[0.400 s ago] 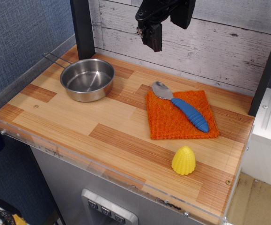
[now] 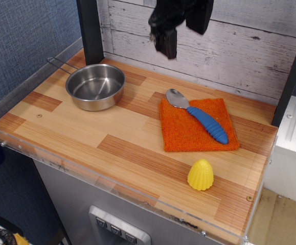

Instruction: Pick the spoon from the table cloth and put it one the side of the table.

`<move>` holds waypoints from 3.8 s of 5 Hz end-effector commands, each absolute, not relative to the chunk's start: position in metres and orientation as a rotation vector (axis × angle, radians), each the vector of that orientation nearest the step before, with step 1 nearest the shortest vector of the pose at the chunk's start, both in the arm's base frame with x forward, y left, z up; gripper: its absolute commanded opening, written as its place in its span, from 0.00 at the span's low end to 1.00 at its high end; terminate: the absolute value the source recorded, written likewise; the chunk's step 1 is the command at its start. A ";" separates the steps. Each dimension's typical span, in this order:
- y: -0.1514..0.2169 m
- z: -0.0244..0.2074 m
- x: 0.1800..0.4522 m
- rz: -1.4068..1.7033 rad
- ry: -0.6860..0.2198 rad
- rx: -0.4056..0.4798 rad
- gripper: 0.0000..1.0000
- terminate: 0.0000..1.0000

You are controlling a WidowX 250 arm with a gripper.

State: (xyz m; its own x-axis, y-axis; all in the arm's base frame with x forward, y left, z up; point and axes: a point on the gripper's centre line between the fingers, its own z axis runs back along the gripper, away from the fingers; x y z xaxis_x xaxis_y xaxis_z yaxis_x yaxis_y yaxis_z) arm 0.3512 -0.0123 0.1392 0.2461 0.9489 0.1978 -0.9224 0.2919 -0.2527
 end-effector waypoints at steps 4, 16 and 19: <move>-0.058 0.068 0.367 1.214 -0.179 -0.039 1.00 0.00; -0.059 0.109 0.364 1.159 -0.198 -0.104 0.00 0.00; -0.007 0.145 0.300 1.283 -0.242 -0.070 0.00 0.00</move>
State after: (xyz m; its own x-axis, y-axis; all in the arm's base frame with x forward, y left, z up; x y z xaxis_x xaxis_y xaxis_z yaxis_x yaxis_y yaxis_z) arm 0.3009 -0.0065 0.1297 0.2718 0.9545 0.1229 -0.9474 0.2878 -0.1401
